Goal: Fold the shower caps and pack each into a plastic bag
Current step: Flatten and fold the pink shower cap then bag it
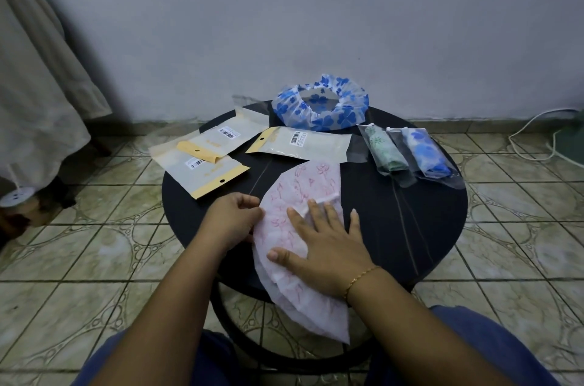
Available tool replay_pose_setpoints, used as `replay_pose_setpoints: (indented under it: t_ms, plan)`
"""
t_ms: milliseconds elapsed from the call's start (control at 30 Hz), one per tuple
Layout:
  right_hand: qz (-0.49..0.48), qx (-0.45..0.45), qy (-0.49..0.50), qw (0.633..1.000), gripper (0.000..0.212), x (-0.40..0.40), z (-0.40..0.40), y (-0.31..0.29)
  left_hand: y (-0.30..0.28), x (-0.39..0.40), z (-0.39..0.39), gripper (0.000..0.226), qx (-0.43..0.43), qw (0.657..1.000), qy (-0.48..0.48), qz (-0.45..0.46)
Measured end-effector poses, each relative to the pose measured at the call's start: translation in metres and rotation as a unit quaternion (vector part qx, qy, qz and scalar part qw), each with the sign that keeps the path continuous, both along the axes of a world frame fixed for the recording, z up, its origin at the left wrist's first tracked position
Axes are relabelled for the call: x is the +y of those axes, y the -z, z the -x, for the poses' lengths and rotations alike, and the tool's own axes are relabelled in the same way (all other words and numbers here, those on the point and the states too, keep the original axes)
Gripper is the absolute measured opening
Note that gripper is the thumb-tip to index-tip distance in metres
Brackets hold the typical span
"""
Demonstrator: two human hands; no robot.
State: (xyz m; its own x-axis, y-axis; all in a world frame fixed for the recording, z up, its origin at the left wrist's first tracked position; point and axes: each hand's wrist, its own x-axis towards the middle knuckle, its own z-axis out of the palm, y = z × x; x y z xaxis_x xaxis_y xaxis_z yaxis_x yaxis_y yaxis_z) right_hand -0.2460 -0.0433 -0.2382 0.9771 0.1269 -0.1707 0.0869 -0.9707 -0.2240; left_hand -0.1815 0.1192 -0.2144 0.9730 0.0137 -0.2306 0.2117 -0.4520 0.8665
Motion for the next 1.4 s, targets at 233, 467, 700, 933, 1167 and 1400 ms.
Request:
replay_pose_setpoints:
  t_ms: [233, 467, 700, 933, 1167, 1400]
  plan:
    - [-0.013, -0.002, -0.076, 0.997, 0.088, -0.007, -0.009, -0.003, 0.008, -0.019, 0.01, 0.036, -0.342, 0.898, 0.086, -0.264]
    - [0.025, 0.006, -0.075, 0.997, 0.086, -0.02, -0.012, -0.018, 0.029, -0.034, 0.003, 0.049, -0.208, 0.869, 0.292, -0.341]
    - [0.016, -0.099, -0.031, 0.994, 0.09, -0.01, 0.009, 0.003, 0.026, -0.042, -0.004, 0.047, -0.189, 0.857, 0.269, -0.397]
    - [-0.007, -0.125, -0.023, 0.992, 0.086, -0.007, 0.009, 0.01, 0.011, -0.06, -0.044, 0.038, -0.334, 0.829, 0.234, -0.384]
    - [0.021, -0.112, 0.025, 0.993, 0.072, -0.007, 0.011, 0.016, 0.024, -0.062, -0.06, 0.052, -0.183, 0.818, 0.341, -0.426]
    - [0.033, -0.117, 0.023, 0.992, 0.071, -0.007, 0.01, 0.02, 0.031, -0.064, -0.068, 0.052, -0.162, 0.826, 0.338, -0.421]
